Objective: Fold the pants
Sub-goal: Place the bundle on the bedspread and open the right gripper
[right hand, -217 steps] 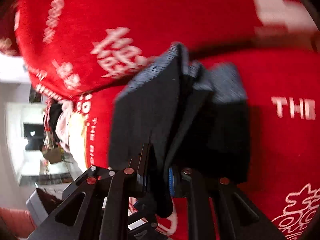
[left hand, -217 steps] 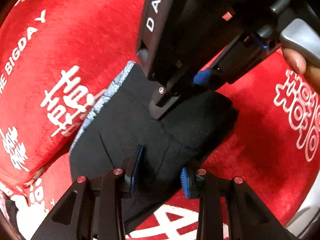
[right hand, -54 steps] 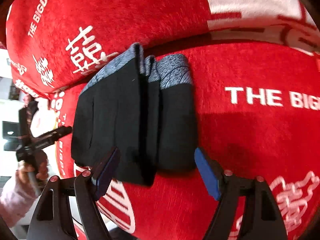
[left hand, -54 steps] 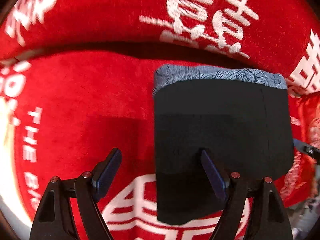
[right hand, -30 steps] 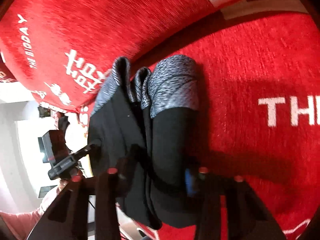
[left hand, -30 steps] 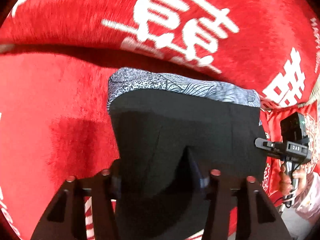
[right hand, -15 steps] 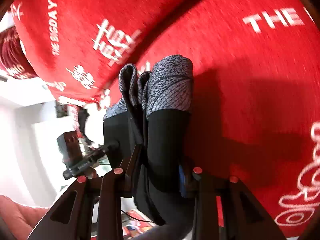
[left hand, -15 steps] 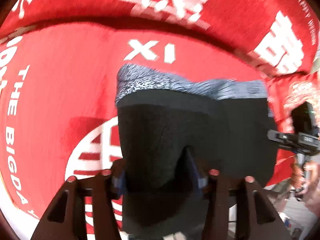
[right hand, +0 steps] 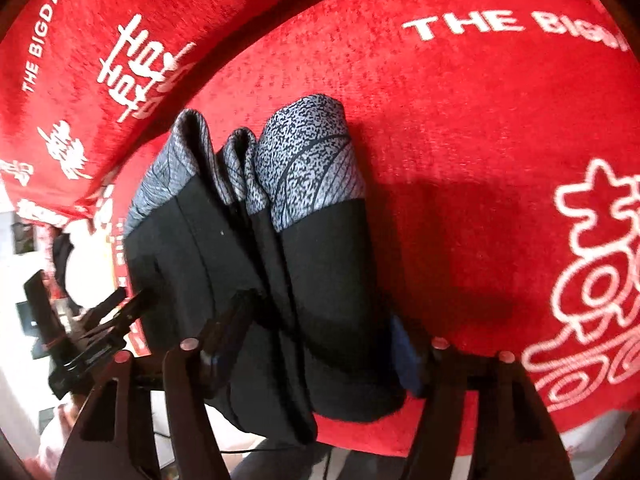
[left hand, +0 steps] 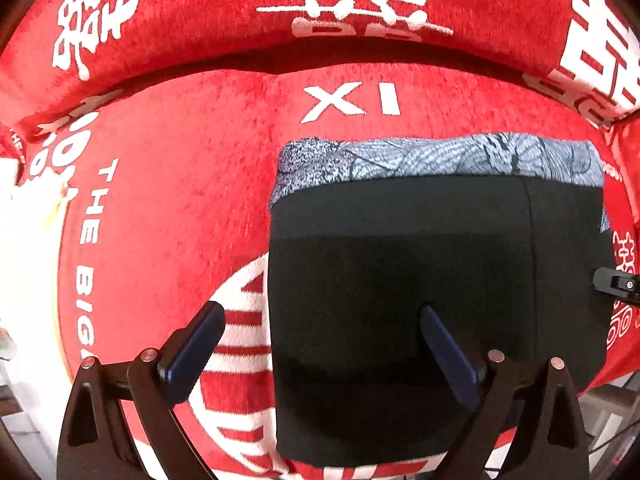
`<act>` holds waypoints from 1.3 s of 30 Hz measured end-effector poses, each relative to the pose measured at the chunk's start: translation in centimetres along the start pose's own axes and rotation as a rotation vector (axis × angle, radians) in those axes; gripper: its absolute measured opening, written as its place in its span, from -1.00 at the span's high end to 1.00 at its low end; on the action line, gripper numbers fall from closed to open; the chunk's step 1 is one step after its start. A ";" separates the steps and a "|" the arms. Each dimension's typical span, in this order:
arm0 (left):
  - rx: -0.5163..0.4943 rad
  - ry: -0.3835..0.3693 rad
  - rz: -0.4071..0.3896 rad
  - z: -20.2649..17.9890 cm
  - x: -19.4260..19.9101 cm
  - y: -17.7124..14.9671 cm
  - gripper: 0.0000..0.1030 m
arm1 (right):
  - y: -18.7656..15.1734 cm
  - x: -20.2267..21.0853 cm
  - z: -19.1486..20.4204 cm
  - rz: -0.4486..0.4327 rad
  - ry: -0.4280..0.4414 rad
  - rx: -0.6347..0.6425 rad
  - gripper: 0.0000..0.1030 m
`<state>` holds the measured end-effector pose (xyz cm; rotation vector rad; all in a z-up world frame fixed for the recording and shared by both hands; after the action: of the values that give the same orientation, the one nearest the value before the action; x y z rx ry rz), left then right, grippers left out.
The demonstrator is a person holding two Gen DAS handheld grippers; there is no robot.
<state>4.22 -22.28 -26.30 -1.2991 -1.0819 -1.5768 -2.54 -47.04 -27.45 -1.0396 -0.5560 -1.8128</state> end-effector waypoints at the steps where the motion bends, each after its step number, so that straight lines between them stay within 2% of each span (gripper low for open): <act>1: 0.000 0.007 0.000 0.0 0.4 -0.2 -0.92 | -0.2 0.3 0.0 -0.008 -0.016 0.001 -0.38; 4: 0.009 0.008 -0.004 0.0 1.7 -0.6 -0.92 | -0.9 1.3 0.0 -0.031 -0.072 0.000 -0.55; 7: 0.011 0.011 0.010 -0.1 2.8 -1.1 -0.92 | -1.9 2.4 0.0 -0.057 -0.128 0.016 -0.59; 10: 0.005 0.034 0.015 -0.2 4.0 -1.5 -0.93 | -2.9 3.7 0.6 -0.094 -0.204 0.058 -0.73; 12: 0.002 0.032 0.012 -0.4 4.9 -1.7 -0.98 | -3.5 4.5 1.2 -0.109 -0.229 0.077 -1.00; 18: -0.018 -0.014 0.025 -1.2 7.2 -2.6 -0.98 | -5.1 6.8 4.2 -0.155 -0.258 0.127 -1.00; 24: -0.028 -0.014 0.007 -1.1 9.5 -3.4 -0.98 | -6.9 7.9 6.7 -0.141 -0.243 0.117 -1.00; 32: -0.082 0.038 0.008 -0.6 11.4 -5.0 -0.98 | -8.6 8.3 8.9 -0.112 -0.308 0.131 -1.00; 36: -0.070 0.006 0.051 -0.5 12.0 -6.0 -0.98 | -9.3 8.4 9.9 -0.095 -0.339 0.156 -1.00; 39: -0.075 0.007 0.041 -0.4 12.9 -6.2 -0.98 | -9.6 8.7 10.5 -0.095 -0.349 0.165 -1.00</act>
<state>-3.67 -21.56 -14.36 -1.3555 -0.9940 -1.6035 -8.45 -39.31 -13.82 -1.2402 -0.9633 -1.6413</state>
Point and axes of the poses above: each gripper's, at about its wrist camera, not at the fingertips, and x roughly against the way its jaws point, z to its left, y to its top, the point moved 8 cm from there along -x, roughly the way its jaws point, and after that the axes turned 6 degrees about y, right-handed, at the moved point
